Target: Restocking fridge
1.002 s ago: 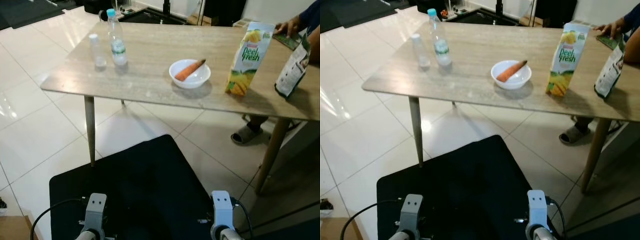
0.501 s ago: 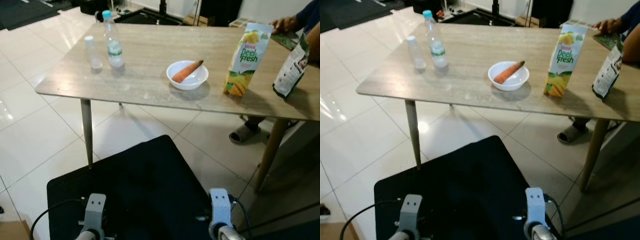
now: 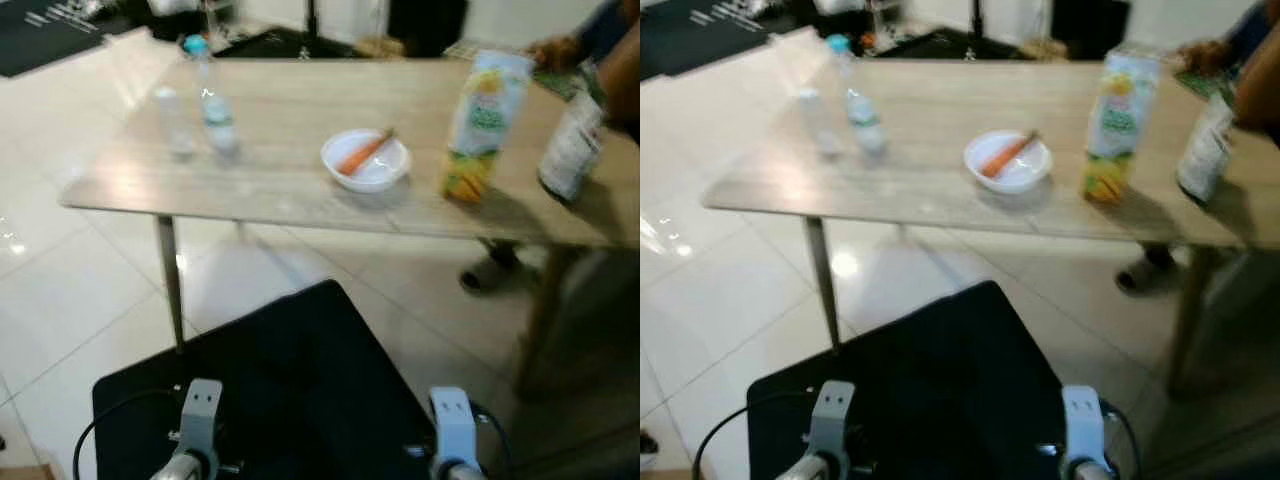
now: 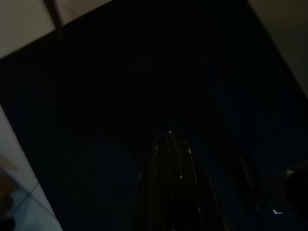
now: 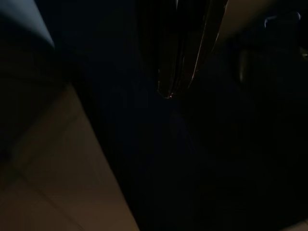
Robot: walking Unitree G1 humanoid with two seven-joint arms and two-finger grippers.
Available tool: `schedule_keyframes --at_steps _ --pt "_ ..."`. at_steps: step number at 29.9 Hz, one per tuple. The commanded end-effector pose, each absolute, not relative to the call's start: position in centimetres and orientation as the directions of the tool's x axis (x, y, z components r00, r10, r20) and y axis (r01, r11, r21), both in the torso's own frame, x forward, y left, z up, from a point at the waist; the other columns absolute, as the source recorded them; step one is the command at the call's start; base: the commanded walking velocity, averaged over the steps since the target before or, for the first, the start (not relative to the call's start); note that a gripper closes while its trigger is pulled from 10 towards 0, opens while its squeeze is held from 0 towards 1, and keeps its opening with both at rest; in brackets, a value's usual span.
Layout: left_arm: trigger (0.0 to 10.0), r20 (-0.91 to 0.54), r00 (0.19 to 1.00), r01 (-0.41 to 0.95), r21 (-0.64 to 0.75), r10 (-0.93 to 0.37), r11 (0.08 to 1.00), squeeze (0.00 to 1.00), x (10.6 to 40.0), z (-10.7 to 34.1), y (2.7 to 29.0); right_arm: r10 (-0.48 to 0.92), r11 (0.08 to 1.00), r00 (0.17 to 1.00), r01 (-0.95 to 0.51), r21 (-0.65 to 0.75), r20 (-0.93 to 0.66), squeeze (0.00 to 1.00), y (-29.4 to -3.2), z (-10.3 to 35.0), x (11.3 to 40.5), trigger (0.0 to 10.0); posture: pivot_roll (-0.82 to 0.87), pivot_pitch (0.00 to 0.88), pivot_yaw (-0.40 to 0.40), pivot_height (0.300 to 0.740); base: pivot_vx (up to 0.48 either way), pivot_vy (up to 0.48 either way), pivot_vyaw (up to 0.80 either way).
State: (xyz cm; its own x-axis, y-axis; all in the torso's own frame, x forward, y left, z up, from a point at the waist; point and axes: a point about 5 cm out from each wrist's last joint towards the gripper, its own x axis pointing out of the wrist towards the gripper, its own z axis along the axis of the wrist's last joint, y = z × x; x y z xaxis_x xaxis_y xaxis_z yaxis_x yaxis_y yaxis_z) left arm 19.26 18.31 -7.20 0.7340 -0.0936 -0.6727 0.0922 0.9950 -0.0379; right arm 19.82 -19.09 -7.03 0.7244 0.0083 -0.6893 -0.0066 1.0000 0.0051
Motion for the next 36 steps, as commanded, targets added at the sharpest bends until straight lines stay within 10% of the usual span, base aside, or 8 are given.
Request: schedule_keyframes --at_steps 1,36 --pt "10.0 -0.698 0.712 0.074 -0.034 -0.077 0.997 0.00 18.53 -7.57 18.91 0.033 0.999 0.718 -0.016 0.030 -0.695 0.00 -18.03 -7.28 19.61 10.0 -0.15 0.111 0.062 0.725 0.266 0.000 0.00" --pt "10.0 -0.693 0.715 0.087 -0.039 -0.089 0.995 0.00 18.67 -7.54 18.50 0.012 1.000 0.703 0.006 0.023 -0.711 0.00 -18.54 -7.48 19.24 10.0 -0.16 0.112 0.064 0.725 0.258 0.000 -0.18"
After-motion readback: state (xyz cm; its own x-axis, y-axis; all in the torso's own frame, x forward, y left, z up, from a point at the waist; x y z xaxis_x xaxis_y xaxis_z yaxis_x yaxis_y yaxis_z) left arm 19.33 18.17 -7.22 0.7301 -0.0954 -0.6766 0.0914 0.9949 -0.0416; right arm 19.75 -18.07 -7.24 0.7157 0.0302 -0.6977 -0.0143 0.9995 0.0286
